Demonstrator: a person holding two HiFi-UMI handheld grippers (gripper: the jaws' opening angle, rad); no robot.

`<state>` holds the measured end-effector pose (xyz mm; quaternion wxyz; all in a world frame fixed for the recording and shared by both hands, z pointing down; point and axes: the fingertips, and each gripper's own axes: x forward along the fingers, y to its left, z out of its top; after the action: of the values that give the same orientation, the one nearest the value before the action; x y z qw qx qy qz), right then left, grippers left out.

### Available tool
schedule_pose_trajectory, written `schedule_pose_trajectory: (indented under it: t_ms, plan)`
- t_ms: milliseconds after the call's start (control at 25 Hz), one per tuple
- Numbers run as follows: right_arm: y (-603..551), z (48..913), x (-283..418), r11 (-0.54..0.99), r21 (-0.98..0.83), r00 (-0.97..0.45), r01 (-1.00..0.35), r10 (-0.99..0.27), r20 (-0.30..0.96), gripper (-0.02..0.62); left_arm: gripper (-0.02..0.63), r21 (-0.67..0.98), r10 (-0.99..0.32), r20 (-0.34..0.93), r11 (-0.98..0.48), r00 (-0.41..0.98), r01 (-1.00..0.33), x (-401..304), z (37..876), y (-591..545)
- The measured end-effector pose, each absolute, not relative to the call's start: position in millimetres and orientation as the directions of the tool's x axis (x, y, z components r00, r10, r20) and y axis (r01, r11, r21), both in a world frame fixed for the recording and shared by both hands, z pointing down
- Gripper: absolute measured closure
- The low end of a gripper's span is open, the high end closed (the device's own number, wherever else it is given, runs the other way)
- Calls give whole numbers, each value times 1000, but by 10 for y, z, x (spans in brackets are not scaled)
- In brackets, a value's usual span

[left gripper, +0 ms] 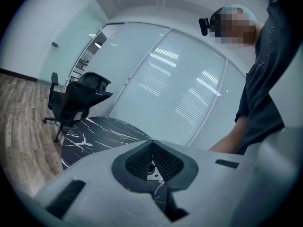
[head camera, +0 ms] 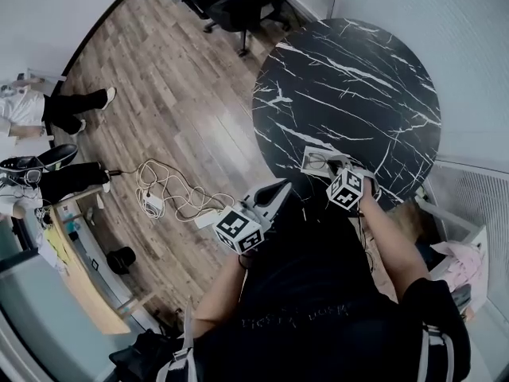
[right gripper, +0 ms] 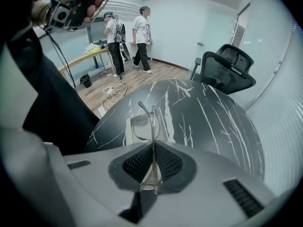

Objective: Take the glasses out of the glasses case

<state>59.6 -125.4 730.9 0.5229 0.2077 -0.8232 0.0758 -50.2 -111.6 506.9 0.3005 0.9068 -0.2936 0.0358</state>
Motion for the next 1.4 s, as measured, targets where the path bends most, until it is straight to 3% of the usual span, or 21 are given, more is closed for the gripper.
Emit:
schedule_pose_trajectory:
  t_ms: [720,1400]
  plan:
    - [-1172,6653,798,725,-94,-515,-682,-386,765,565,588,498,-506,223,-676,833,-543,-500,4971,-1131]
    - [-1131,5958,883,516,-423,-665,-745,-514,542,564,588,522,-503,197,-673,841,-524,-454,4946,-1177]
